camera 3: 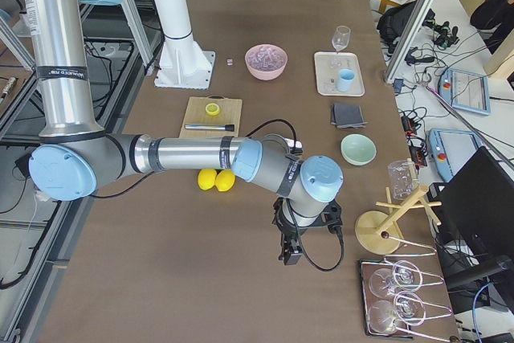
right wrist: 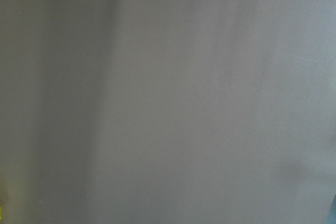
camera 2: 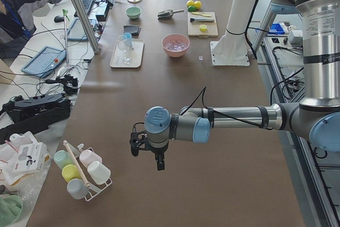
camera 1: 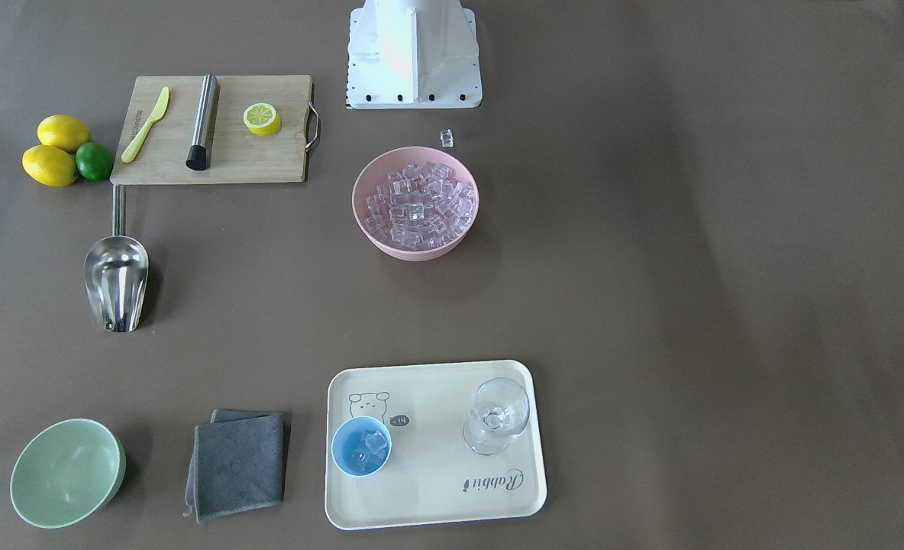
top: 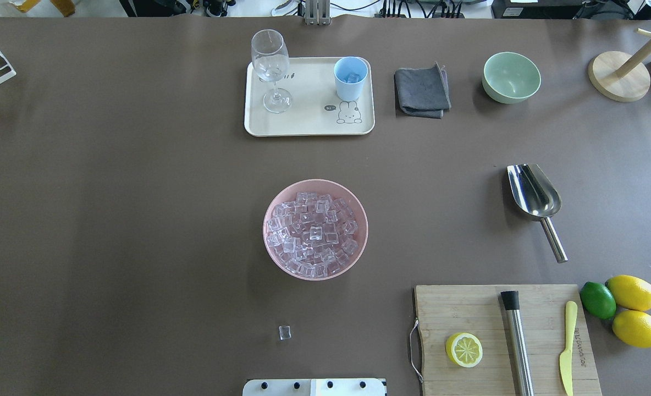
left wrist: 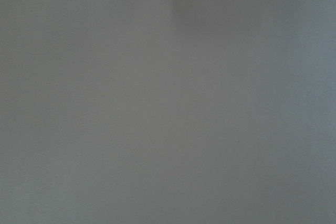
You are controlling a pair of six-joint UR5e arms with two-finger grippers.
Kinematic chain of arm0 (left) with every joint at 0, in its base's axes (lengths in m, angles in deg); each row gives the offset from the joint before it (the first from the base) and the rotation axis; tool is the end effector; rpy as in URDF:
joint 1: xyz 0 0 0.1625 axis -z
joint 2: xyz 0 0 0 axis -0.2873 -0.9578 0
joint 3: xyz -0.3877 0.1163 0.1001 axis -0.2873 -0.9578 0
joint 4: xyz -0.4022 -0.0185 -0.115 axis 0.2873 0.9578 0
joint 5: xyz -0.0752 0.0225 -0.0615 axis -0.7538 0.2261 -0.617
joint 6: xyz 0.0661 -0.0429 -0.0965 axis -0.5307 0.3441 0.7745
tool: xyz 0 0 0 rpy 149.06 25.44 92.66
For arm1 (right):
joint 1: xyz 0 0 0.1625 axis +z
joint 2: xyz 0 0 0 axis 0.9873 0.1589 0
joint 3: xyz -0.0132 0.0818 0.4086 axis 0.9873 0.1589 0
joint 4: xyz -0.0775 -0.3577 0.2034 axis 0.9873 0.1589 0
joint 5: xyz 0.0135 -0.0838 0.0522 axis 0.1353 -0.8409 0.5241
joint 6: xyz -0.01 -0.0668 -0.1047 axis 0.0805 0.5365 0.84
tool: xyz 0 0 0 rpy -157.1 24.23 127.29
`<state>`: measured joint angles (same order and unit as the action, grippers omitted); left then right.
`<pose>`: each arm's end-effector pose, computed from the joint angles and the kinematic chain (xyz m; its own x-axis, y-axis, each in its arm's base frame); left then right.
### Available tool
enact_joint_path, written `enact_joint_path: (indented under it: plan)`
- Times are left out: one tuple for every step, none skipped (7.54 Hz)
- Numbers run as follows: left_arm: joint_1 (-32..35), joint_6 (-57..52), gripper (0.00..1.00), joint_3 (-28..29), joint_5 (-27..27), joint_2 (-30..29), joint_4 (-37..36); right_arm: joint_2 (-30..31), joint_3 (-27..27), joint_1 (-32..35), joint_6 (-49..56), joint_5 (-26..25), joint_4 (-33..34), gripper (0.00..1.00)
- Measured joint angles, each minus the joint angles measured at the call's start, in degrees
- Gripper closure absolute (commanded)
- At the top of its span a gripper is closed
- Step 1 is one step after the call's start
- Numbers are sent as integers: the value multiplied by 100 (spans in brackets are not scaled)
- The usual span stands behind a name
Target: Put ice in cup with scoop
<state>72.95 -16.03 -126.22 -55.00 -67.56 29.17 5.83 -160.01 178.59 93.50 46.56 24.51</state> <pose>-0.0428 -0.4415 0.6757 0.6896 -0.1791 -0.7016 0.1658 0.9822 -0.0878 0.1248 -0.4864 0.6689 0.7288 -0.1994 0.6550 0.2637 0.9646 0.0002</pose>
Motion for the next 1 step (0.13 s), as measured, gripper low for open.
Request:
enact_joint_path:
  plan:
    - [0,-1,2,-2,25,-1,0,-8,2,12,-5,7,0,0]
